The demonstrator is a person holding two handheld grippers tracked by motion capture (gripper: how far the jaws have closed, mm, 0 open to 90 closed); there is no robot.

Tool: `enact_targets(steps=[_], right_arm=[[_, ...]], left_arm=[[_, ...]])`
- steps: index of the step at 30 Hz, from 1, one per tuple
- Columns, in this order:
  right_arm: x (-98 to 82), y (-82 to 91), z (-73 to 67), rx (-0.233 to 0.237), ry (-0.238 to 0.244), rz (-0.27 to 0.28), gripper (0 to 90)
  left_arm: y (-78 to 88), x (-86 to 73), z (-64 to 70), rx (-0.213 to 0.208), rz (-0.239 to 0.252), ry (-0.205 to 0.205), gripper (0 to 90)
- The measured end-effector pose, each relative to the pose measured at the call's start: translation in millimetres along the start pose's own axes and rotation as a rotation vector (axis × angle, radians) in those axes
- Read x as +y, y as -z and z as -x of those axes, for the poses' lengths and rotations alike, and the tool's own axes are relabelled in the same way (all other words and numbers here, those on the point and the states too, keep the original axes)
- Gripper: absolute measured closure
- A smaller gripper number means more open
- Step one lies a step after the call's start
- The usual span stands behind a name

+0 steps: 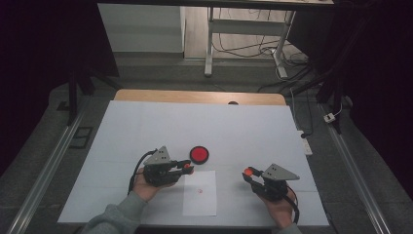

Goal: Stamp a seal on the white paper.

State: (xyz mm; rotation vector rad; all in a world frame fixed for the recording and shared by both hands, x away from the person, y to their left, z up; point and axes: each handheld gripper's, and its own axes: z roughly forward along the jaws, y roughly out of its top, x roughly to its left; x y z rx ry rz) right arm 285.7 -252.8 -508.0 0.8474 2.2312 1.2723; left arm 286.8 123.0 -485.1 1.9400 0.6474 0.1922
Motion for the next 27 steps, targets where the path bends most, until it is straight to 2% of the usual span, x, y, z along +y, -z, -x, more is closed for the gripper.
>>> enact_targets(steps=[10,14,27], right_arm=[[0.6,-1.8,-1.6,0.005,0.004,-0.004,64.2],[0.7,-2.5,-2.5,0.008,0.007,-0.003,64.2],[0.5,-3.4,-3.2,0.011,0.01,-0.007,64.2]], left_arm=[[13.7,1.8,-10.7,0.033,0.003,0.015,72.6],[15.8,0.2,-15.0,0.039,0.002,0.028,72.6],[20.0,-1.5,-21.2,0.048,-0.01,0.032,72.6]])
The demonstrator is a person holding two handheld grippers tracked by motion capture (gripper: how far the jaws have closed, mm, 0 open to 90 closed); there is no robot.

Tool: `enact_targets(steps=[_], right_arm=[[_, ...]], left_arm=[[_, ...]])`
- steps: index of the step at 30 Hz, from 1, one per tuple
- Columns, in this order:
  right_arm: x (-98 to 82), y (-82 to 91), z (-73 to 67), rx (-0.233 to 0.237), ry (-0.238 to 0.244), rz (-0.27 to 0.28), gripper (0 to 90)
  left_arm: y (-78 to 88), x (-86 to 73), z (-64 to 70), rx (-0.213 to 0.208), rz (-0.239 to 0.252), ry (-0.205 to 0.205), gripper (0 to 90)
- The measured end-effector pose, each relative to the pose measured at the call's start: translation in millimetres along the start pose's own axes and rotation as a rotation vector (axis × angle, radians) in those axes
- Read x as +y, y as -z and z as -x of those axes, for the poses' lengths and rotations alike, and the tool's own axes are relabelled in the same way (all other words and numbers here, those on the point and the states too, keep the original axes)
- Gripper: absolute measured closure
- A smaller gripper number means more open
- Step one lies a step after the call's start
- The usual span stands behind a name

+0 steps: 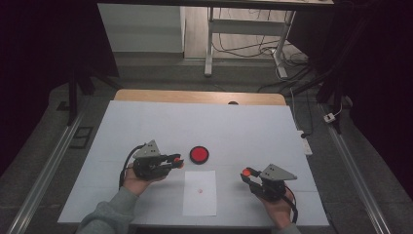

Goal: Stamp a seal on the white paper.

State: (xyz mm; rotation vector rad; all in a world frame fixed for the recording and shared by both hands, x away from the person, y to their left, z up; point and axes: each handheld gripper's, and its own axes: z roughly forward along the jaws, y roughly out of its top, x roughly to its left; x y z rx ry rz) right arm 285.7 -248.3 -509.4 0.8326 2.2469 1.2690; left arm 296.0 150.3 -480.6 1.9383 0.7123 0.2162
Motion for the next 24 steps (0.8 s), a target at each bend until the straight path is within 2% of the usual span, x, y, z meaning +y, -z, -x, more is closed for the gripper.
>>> enact_targets(steps=[8,24], right_arm=[[0.0,-0.3,0.3,0.002,-0.002,0.005,64.2],[3.4,-5.7,-6.2,0.02,0.003,0.006,64.2]], left_arm=[[1.6,-0.9,-2.3,0.013,-0.007,0.006,72.6],[4.8,0.9,-1.9,0.014,0.015,0.012,72.6]])
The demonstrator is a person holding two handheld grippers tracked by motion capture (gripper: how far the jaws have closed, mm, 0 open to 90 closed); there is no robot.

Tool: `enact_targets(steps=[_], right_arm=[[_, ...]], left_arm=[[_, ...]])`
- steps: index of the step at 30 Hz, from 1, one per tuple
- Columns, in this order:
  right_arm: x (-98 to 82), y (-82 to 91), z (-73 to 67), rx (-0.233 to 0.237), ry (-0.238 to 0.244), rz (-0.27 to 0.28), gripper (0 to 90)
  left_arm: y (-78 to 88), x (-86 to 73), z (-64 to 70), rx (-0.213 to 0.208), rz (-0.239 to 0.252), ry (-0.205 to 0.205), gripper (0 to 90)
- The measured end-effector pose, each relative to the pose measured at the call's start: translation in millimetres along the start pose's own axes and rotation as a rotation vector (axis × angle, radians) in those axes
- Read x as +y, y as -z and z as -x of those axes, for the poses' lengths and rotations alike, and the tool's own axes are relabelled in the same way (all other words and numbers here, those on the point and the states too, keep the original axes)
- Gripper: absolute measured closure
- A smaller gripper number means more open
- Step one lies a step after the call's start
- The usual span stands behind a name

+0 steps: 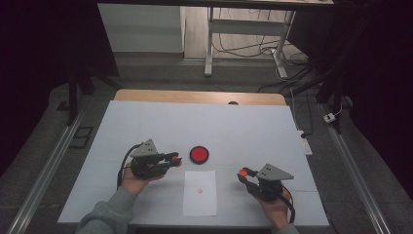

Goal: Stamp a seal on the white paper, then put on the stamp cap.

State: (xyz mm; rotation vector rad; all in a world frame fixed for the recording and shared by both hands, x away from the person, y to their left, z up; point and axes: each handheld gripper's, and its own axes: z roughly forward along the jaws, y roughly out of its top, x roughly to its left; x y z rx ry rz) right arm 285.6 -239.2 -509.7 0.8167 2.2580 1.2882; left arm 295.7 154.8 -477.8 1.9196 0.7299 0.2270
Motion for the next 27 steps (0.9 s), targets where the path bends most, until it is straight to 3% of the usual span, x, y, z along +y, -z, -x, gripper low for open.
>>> enact_targets(steps=[27], right_arm=[[11.4,-22.0,-20.1,0.058,0.024,0.004,64.2]], left_arm=[[-0.7,1.4,2.6,-0.004,0.002,-0.002,72.6]])
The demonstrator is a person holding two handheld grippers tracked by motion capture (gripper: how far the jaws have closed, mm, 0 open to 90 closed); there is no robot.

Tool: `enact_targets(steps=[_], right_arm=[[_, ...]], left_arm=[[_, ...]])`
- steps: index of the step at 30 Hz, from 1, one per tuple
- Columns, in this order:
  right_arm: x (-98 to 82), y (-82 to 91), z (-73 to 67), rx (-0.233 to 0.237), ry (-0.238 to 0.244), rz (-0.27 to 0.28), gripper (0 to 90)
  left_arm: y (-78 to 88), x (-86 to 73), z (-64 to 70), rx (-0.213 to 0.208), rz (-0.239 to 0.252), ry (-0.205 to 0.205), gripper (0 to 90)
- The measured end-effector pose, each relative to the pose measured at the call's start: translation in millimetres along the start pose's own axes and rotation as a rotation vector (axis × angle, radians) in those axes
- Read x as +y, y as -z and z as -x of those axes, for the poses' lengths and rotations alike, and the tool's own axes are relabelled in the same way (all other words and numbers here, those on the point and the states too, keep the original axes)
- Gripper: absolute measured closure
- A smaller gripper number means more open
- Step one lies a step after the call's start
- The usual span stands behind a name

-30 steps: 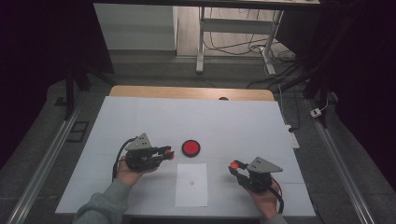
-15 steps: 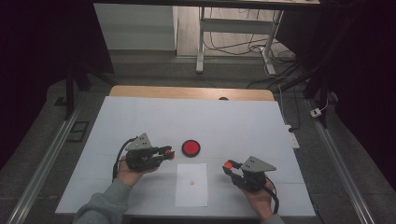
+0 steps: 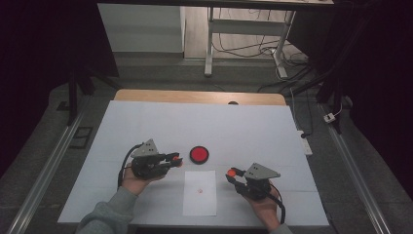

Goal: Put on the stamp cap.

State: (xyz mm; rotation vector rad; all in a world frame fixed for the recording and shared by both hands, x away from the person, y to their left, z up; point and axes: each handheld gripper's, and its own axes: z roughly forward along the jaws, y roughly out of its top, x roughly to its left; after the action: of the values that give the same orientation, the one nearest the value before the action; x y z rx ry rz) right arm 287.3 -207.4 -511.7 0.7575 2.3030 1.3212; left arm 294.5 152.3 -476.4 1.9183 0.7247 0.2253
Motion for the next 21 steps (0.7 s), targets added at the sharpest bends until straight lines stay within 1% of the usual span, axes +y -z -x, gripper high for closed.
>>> enact_targets(steps=[1,4,5,6,11,13,14,21], right_arm=[[0.3,-0.1,-0.2,0.0,0.002,-0.006,64.2],[0.6,-1.7,-1.0,0.007,-0.003,-0.001,64.2],[1.1,-1.8,-1.5,-0.002,-0.003,-0.007,64.2],[1.2,-3.0,-1.7,0.01,-0.007,0.005,64.2],[3.1,-6.4,-5.3,0.016,-0.001,-0.001,64.1],[3.5,-8.6,-6.8,0.021,-0.001,0.006,64.2],[4.0,-9.0,-7.4,0.021,0.002,-0.001,64.2],[7.6,-15.4,-12.9,0.046,-0.008,0.003,64.2]], left_arm=[[-0.1,0.1,0.1,0.0,0.0,0.0,72.6],[-0.3,0.2,0.4,-0.001,-0.002,-0.001,72.6],[-0.4,0.2,0.3,-0.001,-0.002,-0.001,72.6],[-0.6,0.2,0.4,0.0,-0.001,-0.001,72.6],[-0.5,0.4,0.8,-0.002,0.0,-0.001,72.6],[-0.4,0.4,0.6,-0.002,0.0,0.0,72.6],[-0.3,0.4,0.4,-0.001,0.0,0.0,72.6],[-0.2,0.3,0.2,-0.002,0.001,0.001,72.6]])
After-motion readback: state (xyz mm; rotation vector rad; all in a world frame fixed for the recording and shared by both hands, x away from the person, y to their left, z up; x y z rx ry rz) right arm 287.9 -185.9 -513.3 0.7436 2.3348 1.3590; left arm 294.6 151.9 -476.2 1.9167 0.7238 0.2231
